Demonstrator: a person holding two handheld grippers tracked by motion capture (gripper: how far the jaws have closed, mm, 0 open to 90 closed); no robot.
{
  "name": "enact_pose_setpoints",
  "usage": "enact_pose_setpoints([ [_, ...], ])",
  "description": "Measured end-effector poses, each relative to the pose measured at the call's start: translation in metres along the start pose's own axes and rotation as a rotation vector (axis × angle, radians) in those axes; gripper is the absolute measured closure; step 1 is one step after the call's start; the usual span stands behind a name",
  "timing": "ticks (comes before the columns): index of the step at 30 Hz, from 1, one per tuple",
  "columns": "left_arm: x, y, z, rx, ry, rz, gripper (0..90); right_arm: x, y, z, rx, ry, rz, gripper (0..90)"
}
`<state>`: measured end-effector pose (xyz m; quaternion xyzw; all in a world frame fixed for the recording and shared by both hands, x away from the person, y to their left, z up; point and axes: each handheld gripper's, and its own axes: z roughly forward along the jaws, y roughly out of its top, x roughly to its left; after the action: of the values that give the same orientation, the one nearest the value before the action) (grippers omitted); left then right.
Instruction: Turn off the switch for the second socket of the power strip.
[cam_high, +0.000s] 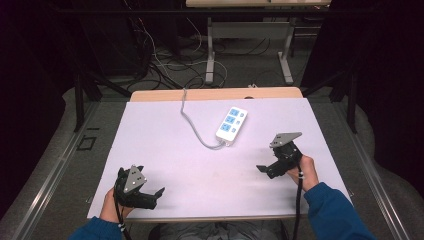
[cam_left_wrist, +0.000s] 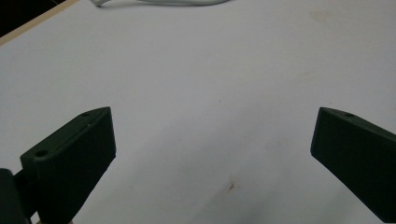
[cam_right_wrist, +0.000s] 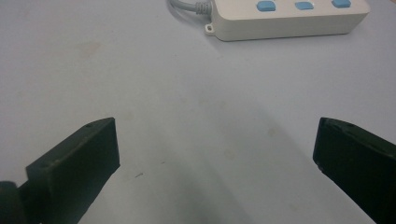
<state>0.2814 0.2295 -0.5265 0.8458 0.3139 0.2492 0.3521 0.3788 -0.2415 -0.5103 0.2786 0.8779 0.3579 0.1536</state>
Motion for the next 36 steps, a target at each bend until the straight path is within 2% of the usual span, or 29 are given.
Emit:
enact_pose_setpoints([
  [4,-0.001,0.000,0.000,-0.002,-0.006,-0.006,0.2,-0.003,0.004,0.008,-0.006,-0.003,-0.005,0.0],
  [5,-0.001,0.000,0.000,-0.008,-0.006,-0.005,0.2,-0.004,0.005,0.008,0.003,-0.015,-0.008,0.0],
  [10,-0.002,0.000,0.001,-0.006,-0.013,-0.007,0.2,-0.009,0.011,0.013,0.016,-0.008,0.009,0.0],
  [12,-0.002,0.000,0.001,-0.005,-0.012,-0.007,0.2,-0.011,0.013,0.015,0.006,0.000,0.016,0.0],
  [17,-0.001,0.000,0.001,0.001,-0.011,-0.007,0.2,-0.018,0.017,0.020,-0.006,-0.016,0.024,0.0],
  [18,-0.002,0.000,0.001,0.003,-0.009,-0.004,0.2,-0.021,0.019,0.022,0.005,-0.003,0.034,0.0],
  [22,-0.002,0.000,0.001,0.001,-0.013,-0.006,0.2,-0.028,0.022,0.026,-0.019,-0.003,0.065,0.0],
  [23,-0.001,0.000,0.001,0.003,-0.004,0.009,0.2,-0.030,0.022,0.027,-0.018,0.004,0.063,0.0],
  [26,-0.002,0.000,0.002,0.001,-0.018,0.003,0.2,-0.035,0.026,0.031,-0.017,-0.006,0.075,0.0],
  [29,-0.001,0.000,0.001,0.001,-0.013,0.007,0.2,-0.039,0.028,0.037,-0.010,0.002,0.088,0.0],
  [34,-0.001,0.000,0.002,0.001,-0.011,0.005,0.2,-0.042,0.034,0.042,0.007,0.004,0.071,0.0],
  [36,-0.001,0.000,0.002,0.000,-0.014,0.002,0.2,-0.043,0.036,0.044,-0.006,-0.006,0.087,0.0],
])
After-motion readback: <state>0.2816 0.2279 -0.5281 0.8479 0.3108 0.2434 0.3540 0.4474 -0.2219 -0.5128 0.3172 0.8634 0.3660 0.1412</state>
